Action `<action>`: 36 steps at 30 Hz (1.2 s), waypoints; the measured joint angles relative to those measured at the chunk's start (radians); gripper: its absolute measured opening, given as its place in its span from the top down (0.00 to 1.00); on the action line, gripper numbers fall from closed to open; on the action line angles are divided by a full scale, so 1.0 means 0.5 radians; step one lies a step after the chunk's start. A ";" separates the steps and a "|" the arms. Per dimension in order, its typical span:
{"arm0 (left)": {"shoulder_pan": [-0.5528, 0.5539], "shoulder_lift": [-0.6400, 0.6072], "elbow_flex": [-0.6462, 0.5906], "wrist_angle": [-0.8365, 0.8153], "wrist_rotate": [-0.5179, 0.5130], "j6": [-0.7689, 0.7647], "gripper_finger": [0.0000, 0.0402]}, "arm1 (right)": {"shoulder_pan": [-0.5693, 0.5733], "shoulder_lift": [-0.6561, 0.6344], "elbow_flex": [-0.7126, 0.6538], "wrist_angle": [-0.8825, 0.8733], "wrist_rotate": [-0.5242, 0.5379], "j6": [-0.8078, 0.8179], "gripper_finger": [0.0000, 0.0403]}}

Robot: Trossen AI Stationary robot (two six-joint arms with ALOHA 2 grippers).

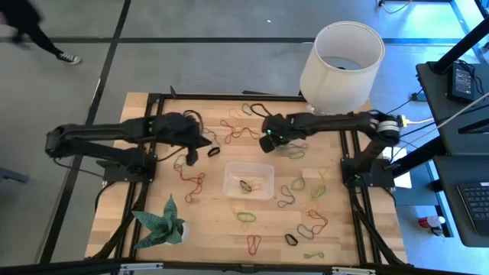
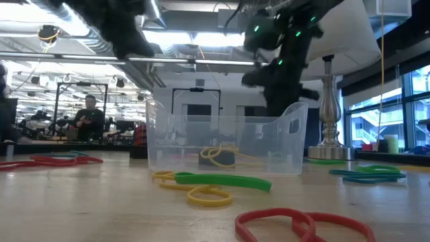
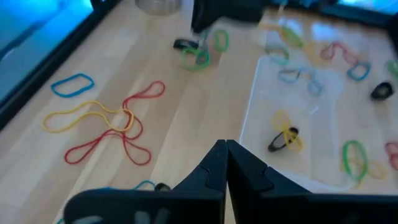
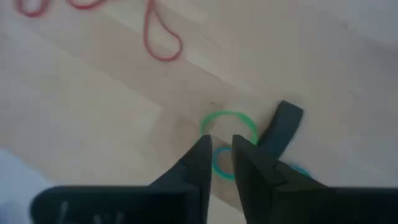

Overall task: Pick and place rubber bands into bin
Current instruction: Put the green rubber band into the transparent bin

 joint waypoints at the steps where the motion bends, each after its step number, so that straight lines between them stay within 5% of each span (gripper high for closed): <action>1: 0.000 -0.051 -0.017 -0.013 -0.001 -0.022 1.00 | -0.019 0.045 0.017 -0.015 -0.015 -0.001 0.81; 13: -0.005 -0.264 -0.040 -0.054 0.003 -0.043 0.99 | -0.134 0.345 0.026 -0.058 -0.041 0.013 0.69; 19: -0.005 -0.265 -0.040 -0.098 0.003 -0.028 0.99 | -0.131 0.447 0.030 -0.054 -0.054 0.017 0.77; 25: -0.005 -0.264 -0.040 -0.099 0.003 -0.027 0.99 | -0.089 0.433 0.026 -0.056 -0.042 0.033 0.97; 36: -0.005 -0.264 -0.040 -0.107 0.001 -0.067 0.99 | 0.146 0.081 0.024 -0.235 0.216 0.278 0.99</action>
